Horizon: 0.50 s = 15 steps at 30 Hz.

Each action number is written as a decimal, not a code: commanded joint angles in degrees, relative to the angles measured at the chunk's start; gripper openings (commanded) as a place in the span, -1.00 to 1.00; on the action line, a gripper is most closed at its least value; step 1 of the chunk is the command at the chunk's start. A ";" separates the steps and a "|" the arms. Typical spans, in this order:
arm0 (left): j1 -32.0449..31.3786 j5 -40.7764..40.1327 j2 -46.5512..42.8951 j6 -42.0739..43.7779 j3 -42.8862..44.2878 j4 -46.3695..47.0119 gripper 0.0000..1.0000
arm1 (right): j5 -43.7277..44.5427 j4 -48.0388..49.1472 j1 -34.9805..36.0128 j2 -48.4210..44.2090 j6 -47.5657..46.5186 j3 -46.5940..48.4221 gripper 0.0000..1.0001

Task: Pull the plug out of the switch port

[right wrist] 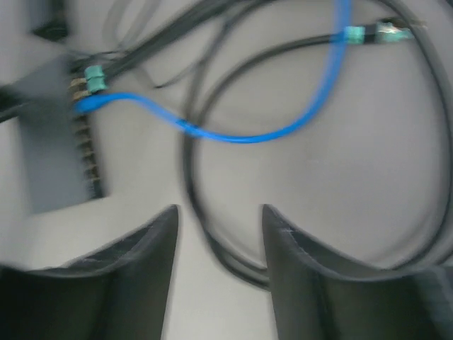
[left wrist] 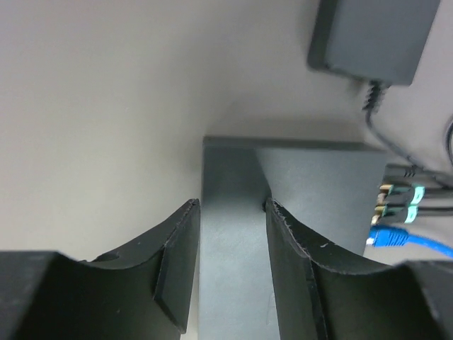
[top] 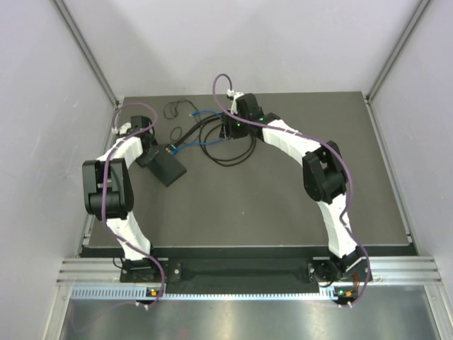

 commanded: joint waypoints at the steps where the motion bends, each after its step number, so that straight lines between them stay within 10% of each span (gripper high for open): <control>1: -0.08 -0.83 -4.96 -1.52 -4.14 0.49 -0.04 | 12.23 -4.10 -0.27 3.05 1.64 5.05 -0.12; 9: -0.16 4.88 -6.46 -1.17 -5.65 2.52 -0.04 | 14.73 -9.72 -0.45 10.78 5.25 11.39 -0.83; 15: -0.08 6.73 -6.20 -0.91 -5.65 3.84 -0.04 | 11.92 -7.71 0.43 7.46 4.11 4.98 -0.95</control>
